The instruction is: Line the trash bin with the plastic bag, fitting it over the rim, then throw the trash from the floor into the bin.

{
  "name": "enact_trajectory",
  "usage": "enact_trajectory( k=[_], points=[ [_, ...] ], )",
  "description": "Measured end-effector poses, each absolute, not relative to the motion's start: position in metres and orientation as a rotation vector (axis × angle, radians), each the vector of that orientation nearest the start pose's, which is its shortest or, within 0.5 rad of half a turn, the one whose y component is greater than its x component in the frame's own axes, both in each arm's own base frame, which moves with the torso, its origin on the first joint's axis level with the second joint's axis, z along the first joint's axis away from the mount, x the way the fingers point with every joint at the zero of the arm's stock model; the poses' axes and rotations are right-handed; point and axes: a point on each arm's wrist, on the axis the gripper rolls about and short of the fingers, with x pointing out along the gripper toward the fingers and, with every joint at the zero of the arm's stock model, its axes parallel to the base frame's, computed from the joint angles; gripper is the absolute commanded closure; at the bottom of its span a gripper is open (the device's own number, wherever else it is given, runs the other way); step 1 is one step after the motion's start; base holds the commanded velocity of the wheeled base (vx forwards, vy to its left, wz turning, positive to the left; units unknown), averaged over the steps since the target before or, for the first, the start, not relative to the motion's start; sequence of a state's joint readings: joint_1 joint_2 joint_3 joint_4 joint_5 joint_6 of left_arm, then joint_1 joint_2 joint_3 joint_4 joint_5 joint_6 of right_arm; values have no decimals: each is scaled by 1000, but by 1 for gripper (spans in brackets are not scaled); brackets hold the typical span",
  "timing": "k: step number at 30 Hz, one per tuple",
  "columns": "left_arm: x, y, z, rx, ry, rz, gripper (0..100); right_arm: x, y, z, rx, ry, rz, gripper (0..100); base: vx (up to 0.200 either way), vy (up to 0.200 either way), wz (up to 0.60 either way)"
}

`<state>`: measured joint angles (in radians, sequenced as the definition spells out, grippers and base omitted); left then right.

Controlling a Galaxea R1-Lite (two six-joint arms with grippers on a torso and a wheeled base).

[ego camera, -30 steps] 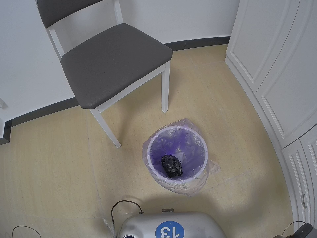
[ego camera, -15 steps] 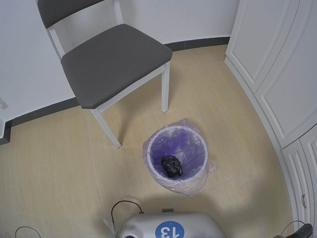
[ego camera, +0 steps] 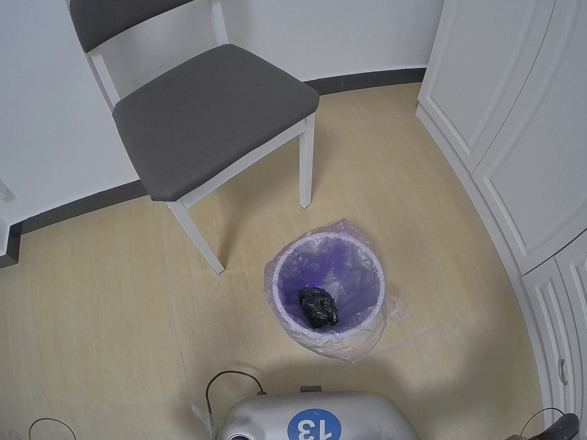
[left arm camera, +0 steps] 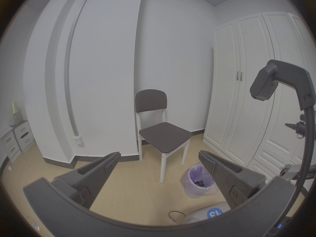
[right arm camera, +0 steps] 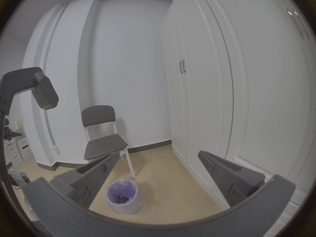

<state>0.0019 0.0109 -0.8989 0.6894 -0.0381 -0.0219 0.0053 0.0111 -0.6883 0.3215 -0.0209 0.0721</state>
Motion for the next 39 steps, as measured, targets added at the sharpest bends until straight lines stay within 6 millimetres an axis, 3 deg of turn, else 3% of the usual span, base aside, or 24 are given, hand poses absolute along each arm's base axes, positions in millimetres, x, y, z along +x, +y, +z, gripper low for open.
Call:
enact_trajectory(
  k=[8,19,25,32,39],
  points=[
    [-151,0,211,-27,-241,18,0,-118,-3,216,87,-463,-90,0,0,0,0],
    [-156,1,231,-24,-449,29,0,-124,-3,235,45,-761,-106,0,0,0,0],
    [-156,1,243,-21,-613,48,0,-121,-3,235,15,-889,-109,0,0,0,0],
    [-117,2,227,8,-671,93,0,-97,-2,215,-35,-857,-86,0,0,0,0],
    [-64,2,176,23,-571,118,0,-65,-1,177,-64,-728,-63,0,0,0,0]
  ],
)
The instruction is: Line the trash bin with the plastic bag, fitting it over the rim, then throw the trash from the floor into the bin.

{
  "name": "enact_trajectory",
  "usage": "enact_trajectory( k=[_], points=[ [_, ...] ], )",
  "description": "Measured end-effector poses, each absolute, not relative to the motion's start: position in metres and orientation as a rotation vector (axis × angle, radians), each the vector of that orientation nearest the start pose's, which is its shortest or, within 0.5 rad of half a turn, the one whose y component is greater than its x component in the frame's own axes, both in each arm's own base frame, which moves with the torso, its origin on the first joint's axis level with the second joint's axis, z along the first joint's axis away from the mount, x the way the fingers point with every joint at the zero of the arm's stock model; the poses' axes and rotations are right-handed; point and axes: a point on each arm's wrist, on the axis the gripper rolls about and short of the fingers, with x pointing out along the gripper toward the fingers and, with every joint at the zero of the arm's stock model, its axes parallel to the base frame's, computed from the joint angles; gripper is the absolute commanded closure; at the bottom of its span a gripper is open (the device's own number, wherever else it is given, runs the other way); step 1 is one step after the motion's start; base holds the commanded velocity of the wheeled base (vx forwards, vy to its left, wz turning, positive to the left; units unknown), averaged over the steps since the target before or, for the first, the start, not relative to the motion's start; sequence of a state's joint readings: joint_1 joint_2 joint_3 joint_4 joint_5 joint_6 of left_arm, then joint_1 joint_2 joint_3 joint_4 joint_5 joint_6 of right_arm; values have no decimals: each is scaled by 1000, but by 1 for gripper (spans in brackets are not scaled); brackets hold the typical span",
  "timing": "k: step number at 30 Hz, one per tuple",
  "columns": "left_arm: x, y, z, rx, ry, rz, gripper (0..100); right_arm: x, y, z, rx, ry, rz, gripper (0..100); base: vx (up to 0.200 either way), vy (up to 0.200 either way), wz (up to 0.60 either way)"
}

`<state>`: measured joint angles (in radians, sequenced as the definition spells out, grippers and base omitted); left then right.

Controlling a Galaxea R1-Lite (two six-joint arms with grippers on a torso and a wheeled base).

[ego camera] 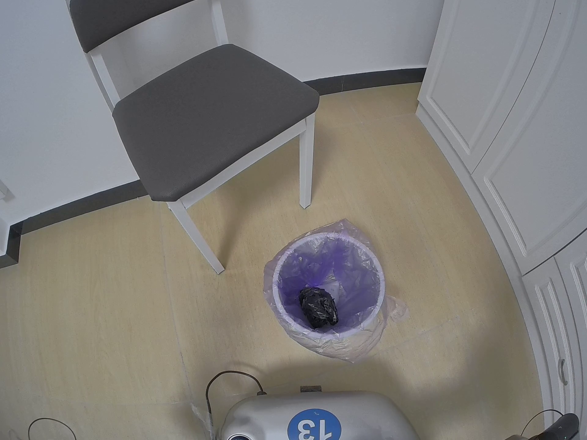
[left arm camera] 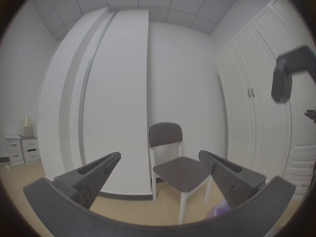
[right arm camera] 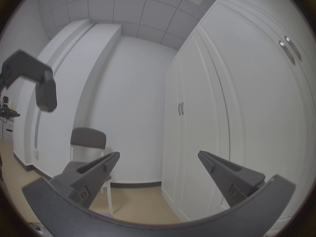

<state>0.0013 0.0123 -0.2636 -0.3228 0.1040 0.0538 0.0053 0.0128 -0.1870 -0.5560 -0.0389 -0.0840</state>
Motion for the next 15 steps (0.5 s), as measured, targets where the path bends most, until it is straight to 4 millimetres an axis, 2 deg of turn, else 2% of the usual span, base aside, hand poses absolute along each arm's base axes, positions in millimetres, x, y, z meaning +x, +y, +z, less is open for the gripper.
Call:
enact_trajectory(
  k=[5,9,15],
  points=[
    [-37,3,133,-6,-432,128,0,-44,-1,145,-76,-588,-51,0,0,0,0],
    [-29,3,112,-28,-288,147,0,-34,-1,127,-81,-451,-46,0,0,0,0],
    [-24,4,92,-52,-115,168,0,-28,-1,110,-82,-290,-59,0,0,0,0]
  ],
)
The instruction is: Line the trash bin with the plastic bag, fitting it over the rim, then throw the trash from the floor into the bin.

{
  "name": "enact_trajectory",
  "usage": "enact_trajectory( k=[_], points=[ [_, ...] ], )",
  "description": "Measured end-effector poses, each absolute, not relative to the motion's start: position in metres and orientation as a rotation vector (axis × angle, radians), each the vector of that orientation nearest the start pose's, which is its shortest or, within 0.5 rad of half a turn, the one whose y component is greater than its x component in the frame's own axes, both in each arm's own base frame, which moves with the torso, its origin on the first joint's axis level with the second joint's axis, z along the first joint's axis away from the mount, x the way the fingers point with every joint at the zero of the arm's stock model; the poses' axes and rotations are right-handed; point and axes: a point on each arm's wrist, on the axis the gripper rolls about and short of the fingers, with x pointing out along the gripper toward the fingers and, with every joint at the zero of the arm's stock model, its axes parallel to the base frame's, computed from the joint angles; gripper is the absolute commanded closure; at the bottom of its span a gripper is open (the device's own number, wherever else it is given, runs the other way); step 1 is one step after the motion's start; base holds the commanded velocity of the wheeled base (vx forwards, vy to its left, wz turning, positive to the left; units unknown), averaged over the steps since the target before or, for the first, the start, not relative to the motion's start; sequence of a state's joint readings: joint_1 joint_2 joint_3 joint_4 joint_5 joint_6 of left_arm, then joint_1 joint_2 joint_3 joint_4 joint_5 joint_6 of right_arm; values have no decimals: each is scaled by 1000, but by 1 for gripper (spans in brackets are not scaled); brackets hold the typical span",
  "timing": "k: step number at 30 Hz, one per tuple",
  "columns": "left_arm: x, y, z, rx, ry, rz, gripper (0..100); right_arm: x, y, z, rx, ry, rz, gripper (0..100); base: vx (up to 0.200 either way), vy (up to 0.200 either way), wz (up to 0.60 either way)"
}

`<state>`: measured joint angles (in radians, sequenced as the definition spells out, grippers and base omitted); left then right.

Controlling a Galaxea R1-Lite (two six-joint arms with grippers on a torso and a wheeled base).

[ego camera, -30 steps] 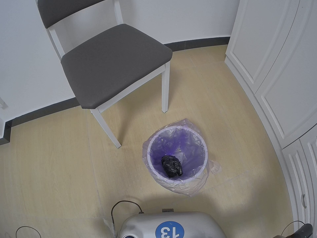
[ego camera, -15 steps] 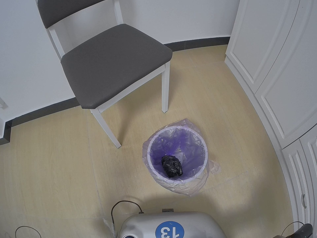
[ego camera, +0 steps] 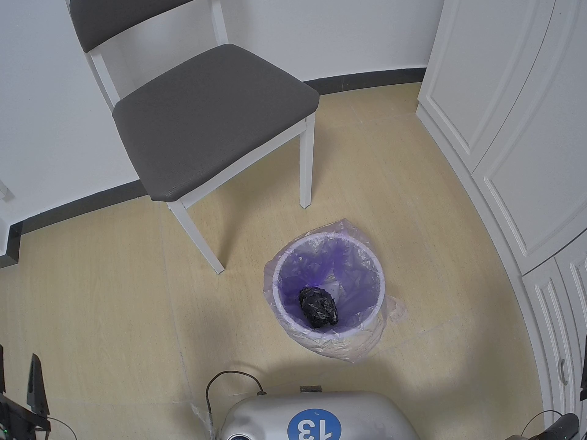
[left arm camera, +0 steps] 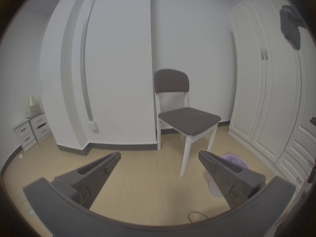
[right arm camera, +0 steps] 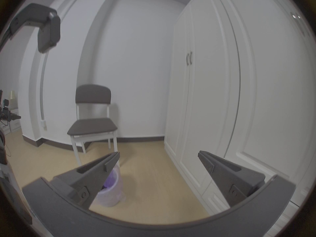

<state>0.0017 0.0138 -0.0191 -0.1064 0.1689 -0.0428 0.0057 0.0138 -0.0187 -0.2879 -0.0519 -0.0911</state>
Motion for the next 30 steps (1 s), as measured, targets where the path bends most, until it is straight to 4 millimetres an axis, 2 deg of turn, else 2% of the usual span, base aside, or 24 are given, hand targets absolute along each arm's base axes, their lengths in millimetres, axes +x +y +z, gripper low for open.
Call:
enact_trajectory(
  k=[7,18,30],
  points=[
    [-24,4,87,-121,-74,166,0,-25,-2,100,-85,-185,-79,0,0,0,0],
    [-23,0,81,-22,-10,17,0,-24,-2,94,-88,-128,-91,0,0,0,0],
    [-23,0,81,-11,-2,9,0,-23,-2,87,-104,-63,-78,0,0,0,0]
  ],
)
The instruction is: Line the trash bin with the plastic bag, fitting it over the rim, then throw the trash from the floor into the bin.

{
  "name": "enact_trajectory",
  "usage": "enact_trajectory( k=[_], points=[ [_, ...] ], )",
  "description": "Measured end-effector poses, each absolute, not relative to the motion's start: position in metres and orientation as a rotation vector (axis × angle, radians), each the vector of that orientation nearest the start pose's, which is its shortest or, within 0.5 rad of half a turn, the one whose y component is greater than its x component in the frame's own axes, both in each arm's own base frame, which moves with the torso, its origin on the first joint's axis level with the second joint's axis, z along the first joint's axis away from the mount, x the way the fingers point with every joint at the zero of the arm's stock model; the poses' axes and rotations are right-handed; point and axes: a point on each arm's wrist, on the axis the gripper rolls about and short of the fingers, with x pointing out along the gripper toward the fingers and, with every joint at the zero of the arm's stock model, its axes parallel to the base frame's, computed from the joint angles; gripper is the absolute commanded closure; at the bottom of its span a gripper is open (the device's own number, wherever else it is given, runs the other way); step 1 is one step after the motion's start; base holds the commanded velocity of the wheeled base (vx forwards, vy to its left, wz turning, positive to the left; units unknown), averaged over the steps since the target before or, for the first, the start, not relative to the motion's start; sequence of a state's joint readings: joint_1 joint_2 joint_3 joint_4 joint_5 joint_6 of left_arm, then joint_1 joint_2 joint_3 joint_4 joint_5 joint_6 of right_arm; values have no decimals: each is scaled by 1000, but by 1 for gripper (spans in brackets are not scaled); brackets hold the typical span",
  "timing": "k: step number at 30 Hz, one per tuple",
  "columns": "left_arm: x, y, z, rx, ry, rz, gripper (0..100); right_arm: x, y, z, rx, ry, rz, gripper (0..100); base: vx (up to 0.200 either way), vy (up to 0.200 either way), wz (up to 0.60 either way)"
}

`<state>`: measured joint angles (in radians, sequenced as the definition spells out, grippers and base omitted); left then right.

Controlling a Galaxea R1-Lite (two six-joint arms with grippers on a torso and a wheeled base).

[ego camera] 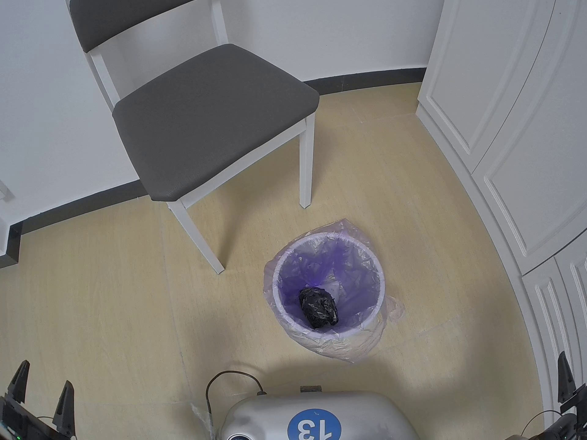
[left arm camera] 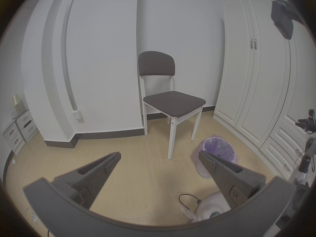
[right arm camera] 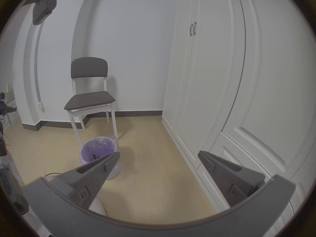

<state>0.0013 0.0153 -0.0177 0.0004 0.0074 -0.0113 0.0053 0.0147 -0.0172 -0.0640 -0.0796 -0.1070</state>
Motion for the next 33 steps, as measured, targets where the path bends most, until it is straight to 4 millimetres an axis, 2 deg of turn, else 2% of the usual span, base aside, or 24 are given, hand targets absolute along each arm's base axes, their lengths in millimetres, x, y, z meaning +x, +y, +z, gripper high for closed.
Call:
enact_trajectory(
  k=[7,12,17,24,33],
  points=[
    [-23,0,81,-10,-2,7,0,-23,0,82,-81,-12,14,0,0,0,0],
    [-23,0,81,-22,-3,11,0,-23,-1,81,18,-2,-25,0,0,0,0],
    [-23,0,81,-4,-2,6,0,-23,-1,80,-21,1,-21,0,0,0,0],
    [-23,0,81,-43,-3,10,0,-23,-1,81,22,-2,-42,0,0,0,0],
    [-23,0,81,4,-4,-3,0,-23,-1,80,0,0,-31,0,0,0,0]
  ],
)
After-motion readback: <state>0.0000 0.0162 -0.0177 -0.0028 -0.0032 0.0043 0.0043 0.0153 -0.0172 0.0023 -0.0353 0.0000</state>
